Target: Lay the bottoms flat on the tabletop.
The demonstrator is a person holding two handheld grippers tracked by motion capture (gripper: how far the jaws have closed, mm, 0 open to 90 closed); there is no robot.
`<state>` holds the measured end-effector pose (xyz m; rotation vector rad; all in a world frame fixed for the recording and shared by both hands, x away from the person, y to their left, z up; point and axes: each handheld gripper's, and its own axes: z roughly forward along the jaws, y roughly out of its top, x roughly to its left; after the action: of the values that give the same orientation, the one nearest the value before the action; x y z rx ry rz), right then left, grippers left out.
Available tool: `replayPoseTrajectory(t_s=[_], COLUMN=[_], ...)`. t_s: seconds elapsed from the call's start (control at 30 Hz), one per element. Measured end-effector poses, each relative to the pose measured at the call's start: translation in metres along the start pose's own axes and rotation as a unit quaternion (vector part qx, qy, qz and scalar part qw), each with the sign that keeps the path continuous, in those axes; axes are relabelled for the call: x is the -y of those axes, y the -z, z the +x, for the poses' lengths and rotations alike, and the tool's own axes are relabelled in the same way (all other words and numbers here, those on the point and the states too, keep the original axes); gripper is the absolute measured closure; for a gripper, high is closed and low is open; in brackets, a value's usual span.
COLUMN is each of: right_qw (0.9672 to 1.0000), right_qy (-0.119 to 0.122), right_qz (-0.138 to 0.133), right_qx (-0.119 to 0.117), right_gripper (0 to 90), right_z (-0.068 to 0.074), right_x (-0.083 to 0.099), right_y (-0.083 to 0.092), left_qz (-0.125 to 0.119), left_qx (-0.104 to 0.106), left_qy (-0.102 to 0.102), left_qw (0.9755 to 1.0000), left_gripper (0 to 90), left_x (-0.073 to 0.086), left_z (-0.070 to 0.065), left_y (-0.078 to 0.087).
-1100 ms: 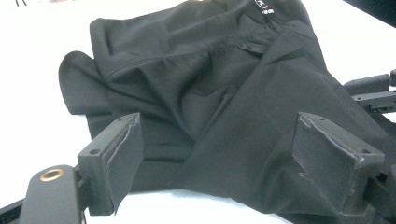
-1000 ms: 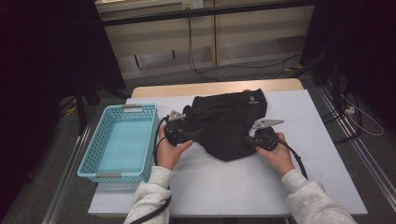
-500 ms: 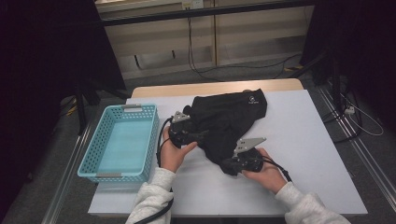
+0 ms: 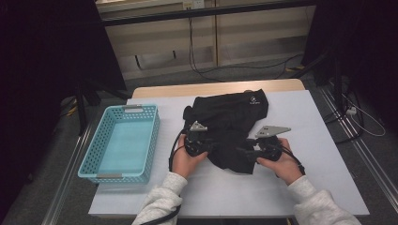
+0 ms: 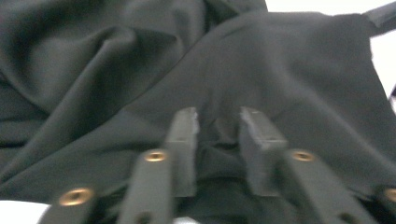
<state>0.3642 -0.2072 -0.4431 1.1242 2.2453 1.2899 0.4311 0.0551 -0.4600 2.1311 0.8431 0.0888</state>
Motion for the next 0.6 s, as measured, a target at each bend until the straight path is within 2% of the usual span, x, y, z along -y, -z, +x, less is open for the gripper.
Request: replayPoseTrajectory(t_s=[0.07, 0.17, 0.33, 0.5, 0.6], right_qw=[0.9997, 0.9983, 0.9977, 0.9973, 0.9965], right_qy=[-0.013, -0.019, -0.026, -0.016, -0.01], right_qz=[-0.004, 0.001, 0.013, 0.034, 0.062], right_qx=[0.022, 0.055, 0.062, 0.063, 0.055], right_gripper=[47.2, 47.2, 47.1, 48.8, 57.8], right_z=[-0.008, -0.019, -0.024, -0.021, -0.019], right_x=[0.001, 0.003, 0.006, 0.008, 0.011], right_y=[0.003, 0.004, -0.002, -0.013, -0.019], left_qz=[0.005, 0.005, -0.015, -0.03, -0.031], left_qx=[-0.004, -0.004, -0.009, -0.019, -0.028], left_qy=[-0.003, 0.002, 0.026, 0.042, 0.051], left_qw=[1.0, 1.0, 0.9995, 0.9985, 0.9978], left_gripper=[87.1, 88.2, 88.5, 88.5, 88.5], left_x=[0.0, -0.002, -0.005, -0.004, -0.002], left_z=[-0.002, -0.001, 0.01, 0.019, 0.023], left_y=[0.0, 0.008, 0.034, 0.052, 0.06])
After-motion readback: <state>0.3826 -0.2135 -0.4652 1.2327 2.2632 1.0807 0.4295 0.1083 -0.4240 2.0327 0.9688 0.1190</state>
